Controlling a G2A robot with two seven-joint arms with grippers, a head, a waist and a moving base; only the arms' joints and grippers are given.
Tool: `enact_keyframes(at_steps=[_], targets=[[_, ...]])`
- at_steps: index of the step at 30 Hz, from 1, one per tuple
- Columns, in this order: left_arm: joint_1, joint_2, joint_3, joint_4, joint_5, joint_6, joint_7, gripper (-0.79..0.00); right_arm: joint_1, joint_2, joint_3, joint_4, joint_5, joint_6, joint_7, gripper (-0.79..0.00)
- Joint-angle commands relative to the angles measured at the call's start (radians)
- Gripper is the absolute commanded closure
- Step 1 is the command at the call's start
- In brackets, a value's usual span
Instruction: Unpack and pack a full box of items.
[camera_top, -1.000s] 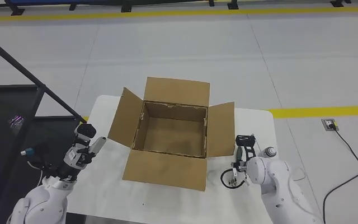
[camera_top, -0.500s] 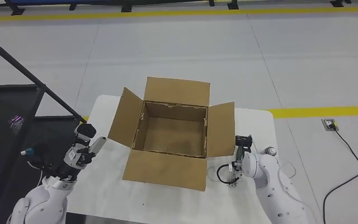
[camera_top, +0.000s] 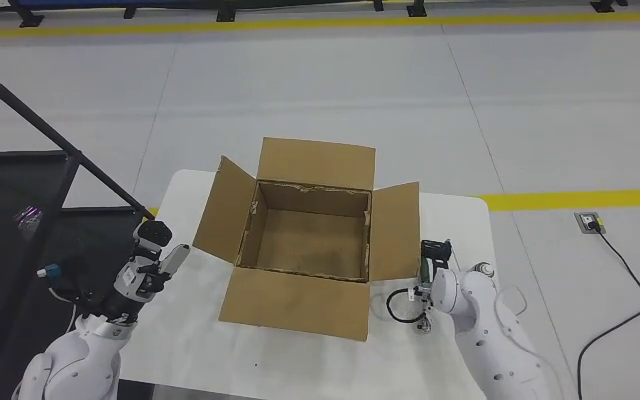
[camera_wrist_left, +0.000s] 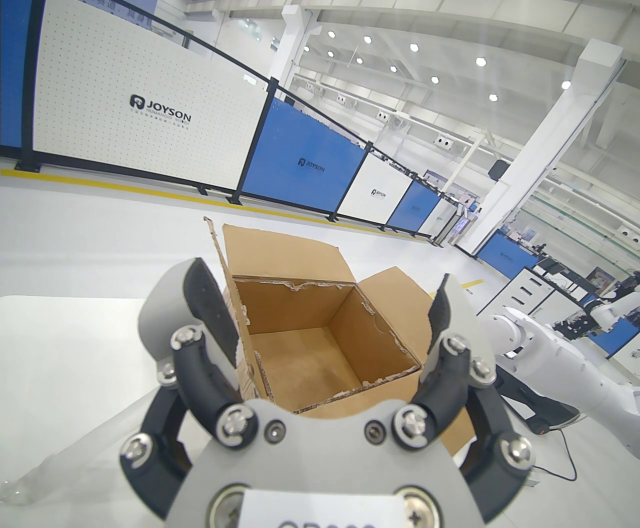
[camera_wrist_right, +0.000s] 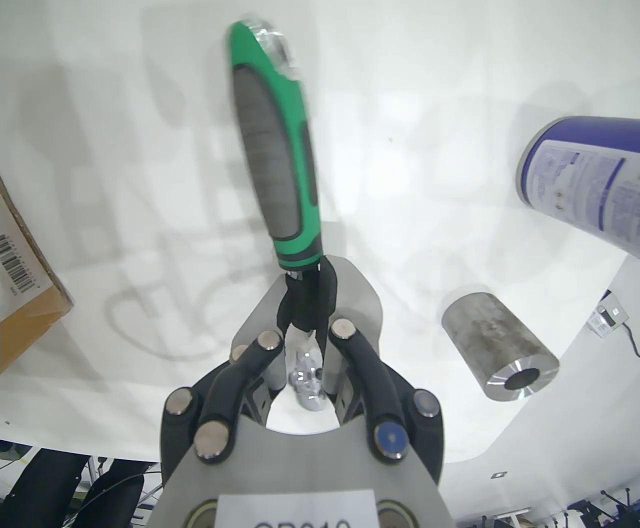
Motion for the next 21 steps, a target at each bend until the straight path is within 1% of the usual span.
enact_keyframes(at_steps=[1, 4, 7, 11, 13, 16, 18, 21], targets=[[0.0, 0.0, 0.0, 0.0, 0.0, 0.0, 0.0, -0.785, -0.013, 0.005, 0.023, -0.042, -0.011, 0.001, 0.006, 0.0], [0.0, 0.0, 0.0, 0.0, 0.0, 0.0, 0.0, -0.785, -0.042, 0.013, 0.068, -0.137, -0.022, -0.002, 0.012, 0.0], [0.0, 0.0, 0.0, 0.0, 0.0, 0.0, 0.0, -0.785, -0.077, 0.022, 0.127, -0.275, -0.046, 0.017, -0.004, 0.0], [0.0, 0.0, 0.0, 0.0, 0.0, 0.0, 0.0, -0.785, -0.108, 0.028, 0.198, -0.488, -0.06, 0.039, -0.06, 0.0], [0.0, 0.0, 0.0, 0.0, 0.0, 0.0, 0.0, -0.785, -0.109, 0.027, 0.208, -0.586, -0.056, 0.044, -0.094, 0.0], [0.0, 0.0, 0.0, 0.0, 0.0, 0.0, 0.0, -0.785, -0.09, 0.023, 0.185, -0.686, -0.031, 0.033, -0.138, 0.0], [0.007, 0.0, -0.003, -0.011, -0.001, 0.014, 0.009, -0.785, -0.051, 0.018, 0.139, -0.714, -0.005, 0.012, -0.151, 0.0], [0.015, 0.002, -0.024, -0.01, 0.002, 0.032, 0.036, -0.785, 0.04, 0.007, 0.036, -0.684, 0.006, -0.005, -0.151, 0.0]])
